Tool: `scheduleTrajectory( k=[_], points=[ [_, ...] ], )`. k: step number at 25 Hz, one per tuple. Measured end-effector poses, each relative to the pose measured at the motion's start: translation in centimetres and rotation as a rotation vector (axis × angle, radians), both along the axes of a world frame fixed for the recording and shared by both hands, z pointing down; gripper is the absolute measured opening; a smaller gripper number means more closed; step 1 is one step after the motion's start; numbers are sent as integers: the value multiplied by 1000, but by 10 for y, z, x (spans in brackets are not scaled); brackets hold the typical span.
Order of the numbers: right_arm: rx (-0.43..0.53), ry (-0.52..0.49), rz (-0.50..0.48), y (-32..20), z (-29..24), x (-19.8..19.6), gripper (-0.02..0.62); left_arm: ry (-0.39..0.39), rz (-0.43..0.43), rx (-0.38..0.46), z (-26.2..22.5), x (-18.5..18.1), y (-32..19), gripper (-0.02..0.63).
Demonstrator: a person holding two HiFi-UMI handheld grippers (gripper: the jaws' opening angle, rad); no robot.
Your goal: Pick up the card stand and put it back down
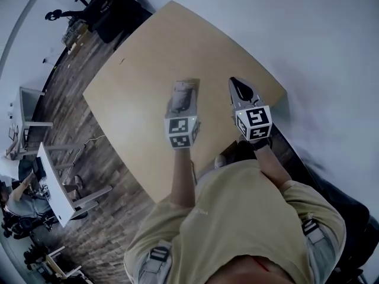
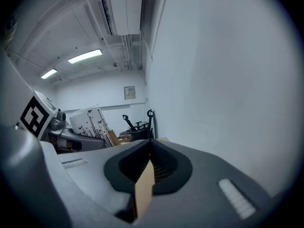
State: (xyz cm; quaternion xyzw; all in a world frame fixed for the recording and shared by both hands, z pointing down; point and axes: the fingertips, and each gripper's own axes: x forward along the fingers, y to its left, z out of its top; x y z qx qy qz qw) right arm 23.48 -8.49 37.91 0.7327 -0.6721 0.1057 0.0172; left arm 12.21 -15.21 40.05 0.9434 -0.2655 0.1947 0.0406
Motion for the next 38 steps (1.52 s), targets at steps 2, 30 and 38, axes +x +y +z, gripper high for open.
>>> scheduleTrajectory(
  k=[2,30,38],
  points=[
    [18,13,-47,-7,-8,-19,3,18,-48,5,-7,-19,-2,45],
    [86,102,-631,-38,-47,-199,3,80,-525,98,-48,-181,29,44],
    [82,87,-692,-46,-20,-172,3,92,-591,137,-33,-160,36,44]
  ],
)
